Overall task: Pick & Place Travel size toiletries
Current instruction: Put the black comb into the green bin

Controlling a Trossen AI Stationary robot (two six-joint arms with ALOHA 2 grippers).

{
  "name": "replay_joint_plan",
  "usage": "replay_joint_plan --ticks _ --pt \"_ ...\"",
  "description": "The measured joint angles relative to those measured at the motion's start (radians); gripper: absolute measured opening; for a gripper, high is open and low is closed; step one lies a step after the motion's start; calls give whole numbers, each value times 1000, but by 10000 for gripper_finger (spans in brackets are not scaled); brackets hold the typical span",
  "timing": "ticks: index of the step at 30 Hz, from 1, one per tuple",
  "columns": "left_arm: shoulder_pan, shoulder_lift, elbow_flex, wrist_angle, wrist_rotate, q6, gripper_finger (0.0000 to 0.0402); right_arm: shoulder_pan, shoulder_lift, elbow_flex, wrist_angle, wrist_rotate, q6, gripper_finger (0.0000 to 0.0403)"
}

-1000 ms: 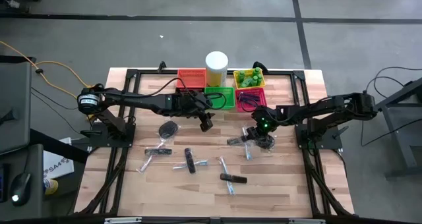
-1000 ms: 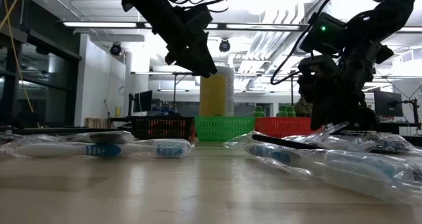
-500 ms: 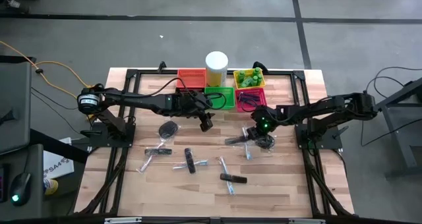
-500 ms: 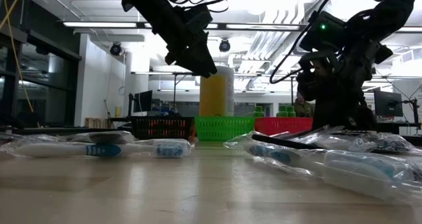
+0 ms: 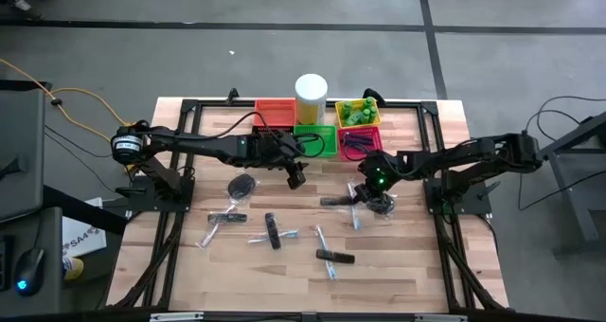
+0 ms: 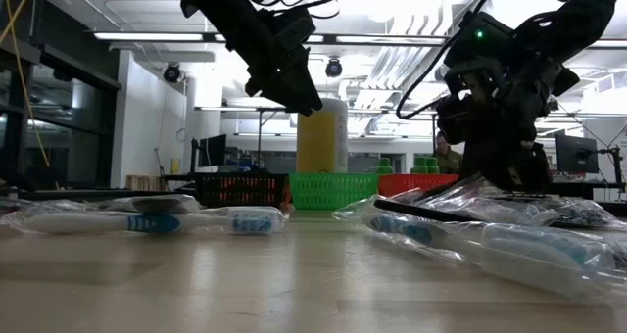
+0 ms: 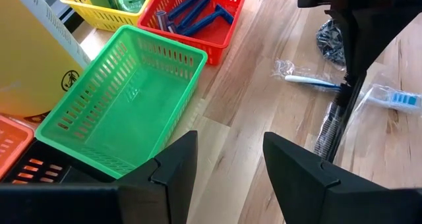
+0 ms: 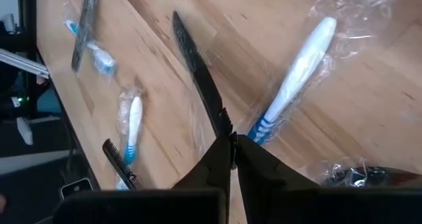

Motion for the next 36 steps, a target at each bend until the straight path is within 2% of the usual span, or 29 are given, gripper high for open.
replay_joint_plan --ticks 7,15,24,31,36 --pt "0 0 0 -2 0 -7 174 0 -60 14 6 -12 -6 5" --pt "0 -12 1 -12 1 -27 174 -16 -116 113 -41 -15 -106 4" --pt "0 -142 5 -15 -1 -34 174 -123 -110 318 -237 48 -396 4" --pt "0 -195 3 -4 -4 -34 174 -203 -86 353 -163 165 -758 4" --pt "0 -197 4 -1 -5 -39 174 -217 4 353 -59 241 -915 4"
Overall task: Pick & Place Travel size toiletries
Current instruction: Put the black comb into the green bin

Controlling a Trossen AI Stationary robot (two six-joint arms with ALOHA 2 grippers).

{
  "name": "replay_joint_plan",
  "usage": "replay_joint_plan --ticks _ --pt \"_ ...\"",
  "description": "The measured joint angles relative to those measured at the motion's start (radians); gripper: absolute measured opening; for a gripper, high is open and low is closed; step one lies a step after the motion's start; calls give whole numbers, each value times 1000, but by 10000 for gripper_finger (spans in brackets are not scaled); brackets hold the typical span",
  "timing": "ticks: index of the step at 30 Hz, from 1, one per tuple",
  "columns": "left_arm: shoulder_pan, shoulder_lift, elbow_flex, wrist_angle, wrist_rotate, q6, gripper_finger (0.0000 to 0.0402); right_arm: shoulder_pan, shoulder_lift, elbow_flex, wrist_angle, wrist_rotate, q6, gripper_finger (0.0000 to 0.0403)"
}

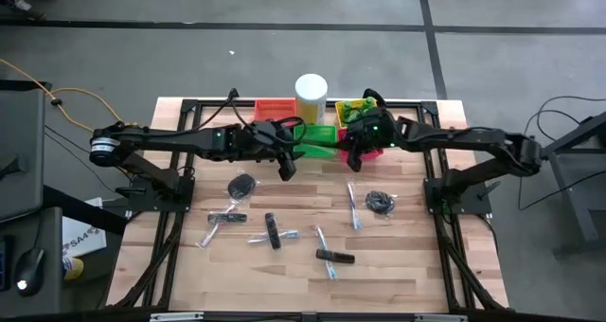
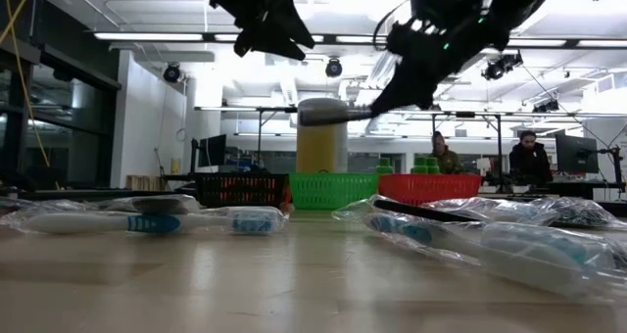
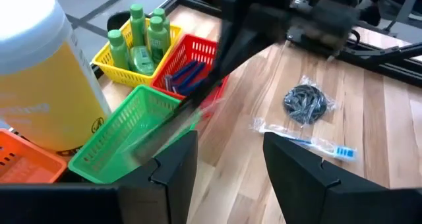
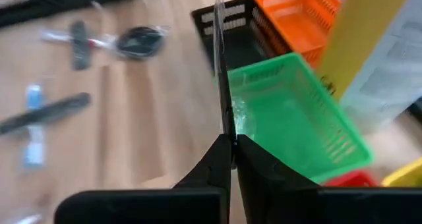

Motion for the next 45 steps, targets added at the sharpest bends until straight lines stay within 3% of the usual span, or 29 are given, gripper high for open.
replay_joint_plan --ticks 8,12,23,29,36,40,45 --pt "0 0 0 0 0 -25 174 -10 160 0 117 186 -43 5" --pt "0 0 0 -1 0 -26 174 -22 209 -1 126 161 -43 17" --pt "0 0 0 -4 1 -55 174 -22 179 -1 121 149 21 135" --pt "0 1 0 -75 15 -138 174 -28 60 -1 1 -9 185 181" --pt "-8 1 0 -171 50 -193 174 -7 -85 -1 -242 -283 307 180" --pt "-19 1 0 -173 65 -184 174 51 -122 -1 -384 -308 340 174" --pt "-45 14 0 -169 87 -235 174 158 -122 -20 -441 -285 394 174"
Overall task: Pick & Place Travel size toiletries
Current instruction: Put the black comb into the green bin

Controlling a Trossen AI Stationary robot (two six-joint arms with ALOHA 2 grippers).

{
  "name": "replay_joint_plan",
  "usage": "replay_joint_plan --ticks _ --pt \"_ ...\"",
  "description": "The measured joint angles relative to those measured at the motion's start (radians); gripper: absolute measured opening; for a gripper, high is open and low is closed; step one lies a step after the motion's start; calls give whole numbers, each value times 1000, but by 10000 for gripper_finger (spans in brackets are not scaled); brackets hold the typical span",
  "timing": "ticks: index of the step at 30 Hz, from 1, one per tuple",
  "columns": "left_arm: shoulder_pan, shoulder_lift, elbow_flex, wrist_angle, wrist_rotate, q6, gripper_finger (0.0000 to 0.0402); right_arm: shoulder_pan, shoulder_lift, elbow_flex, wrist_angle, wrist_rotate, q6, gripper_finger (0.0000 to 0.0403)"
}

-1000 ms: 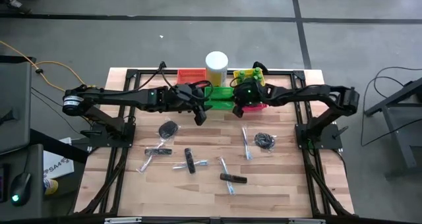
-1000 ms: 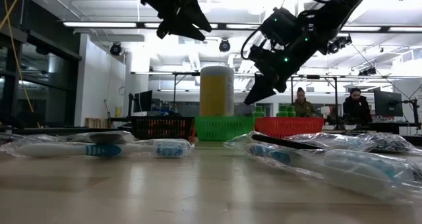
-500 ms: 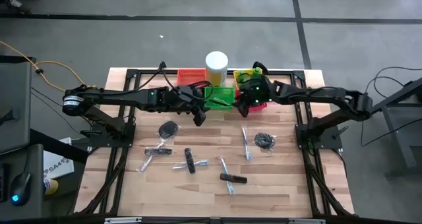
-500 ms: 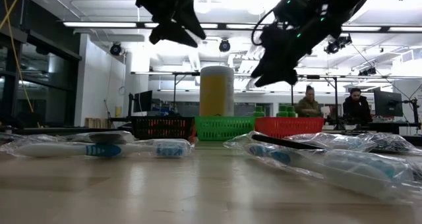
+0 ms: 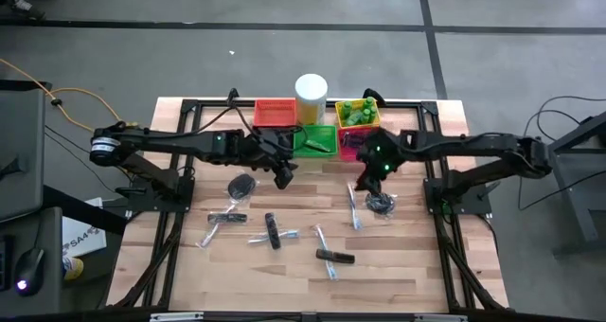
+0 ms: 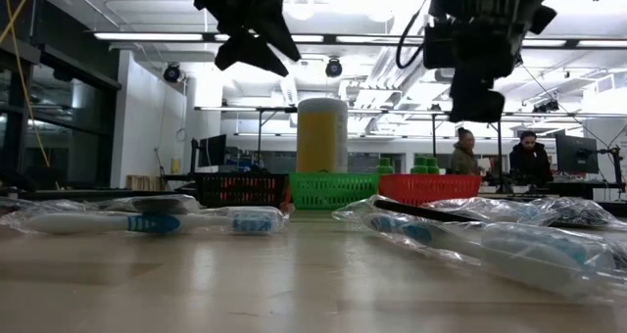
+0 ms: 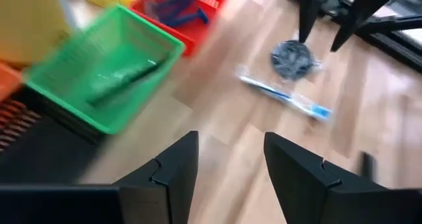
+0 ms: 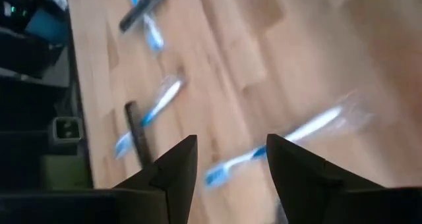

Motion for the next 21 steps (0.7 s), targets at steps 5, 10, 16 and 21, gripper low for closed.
replay_joint_plan --ticks 5,10,16,21 --pt "-47 48 -1 14 43 -136 174 104 0 -9 8 26 90 174" --pt "-92 103 -1 27 77 -303 174 170 -9 -9 6 63 99 174" --pt "-156 159 -1 71 77 -463 174 189 -39 -10 -2 100 46 174" --pt "-213 185 0 80 59 -631 174 190 -115 -10 -57 107 -15 174"
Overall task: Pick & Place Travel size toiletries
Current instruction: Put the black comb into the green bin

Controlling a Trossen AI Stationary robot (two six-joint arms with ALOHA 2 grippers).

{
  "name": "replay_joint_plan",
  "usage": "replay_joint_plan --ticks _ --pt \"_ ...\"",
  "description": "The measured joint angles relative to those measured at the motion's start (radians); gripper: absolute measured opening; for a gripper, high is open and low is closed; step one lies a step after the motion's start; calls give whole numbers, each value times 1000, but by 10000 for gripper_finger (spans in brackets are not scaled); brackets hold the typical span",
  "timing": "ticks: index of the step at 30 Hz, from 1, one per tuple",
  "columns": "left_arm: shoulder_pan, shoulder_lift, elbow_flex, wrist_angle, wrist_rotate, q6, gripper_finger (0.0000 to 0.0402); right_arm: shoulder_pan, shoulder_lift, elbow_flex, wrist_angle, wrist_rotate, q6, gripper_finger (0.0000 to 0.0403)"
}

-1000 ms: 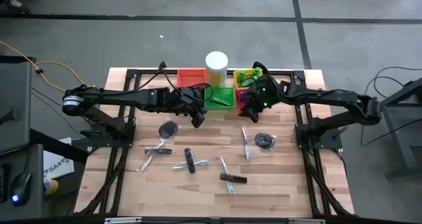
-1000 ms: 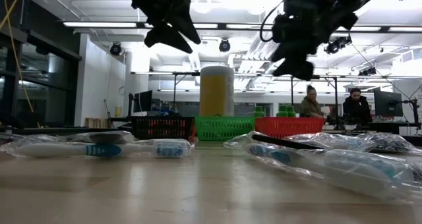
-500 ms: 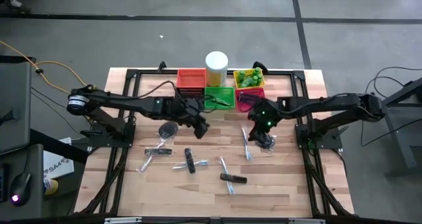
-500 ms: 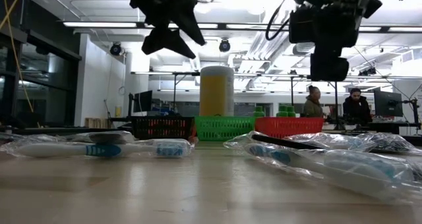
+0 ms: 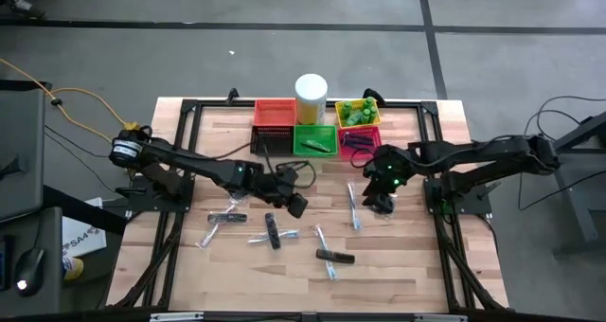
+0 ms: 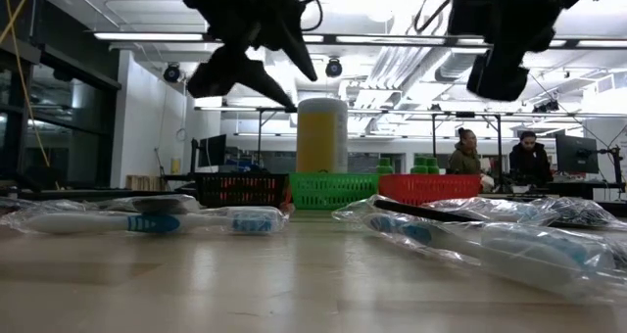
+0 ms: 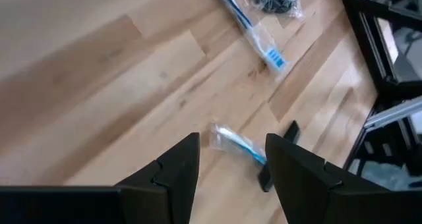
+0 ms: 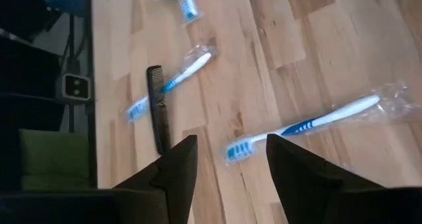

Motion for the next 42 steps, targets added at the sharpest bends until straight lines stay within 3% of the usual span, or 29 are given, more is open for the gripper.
replay_joint_plan --ticks 8,18,42 --pt "-90 20 0 14 -140 -162 174 0 -141 0 -130 66 -59 174" --pt "-118 25 0 12 -282 -172 174 0 -213 0 -152 69 -34 174" --pt "-118 116 0 134 -227 -207 174 0 -213 0 -202 73 -13 174"
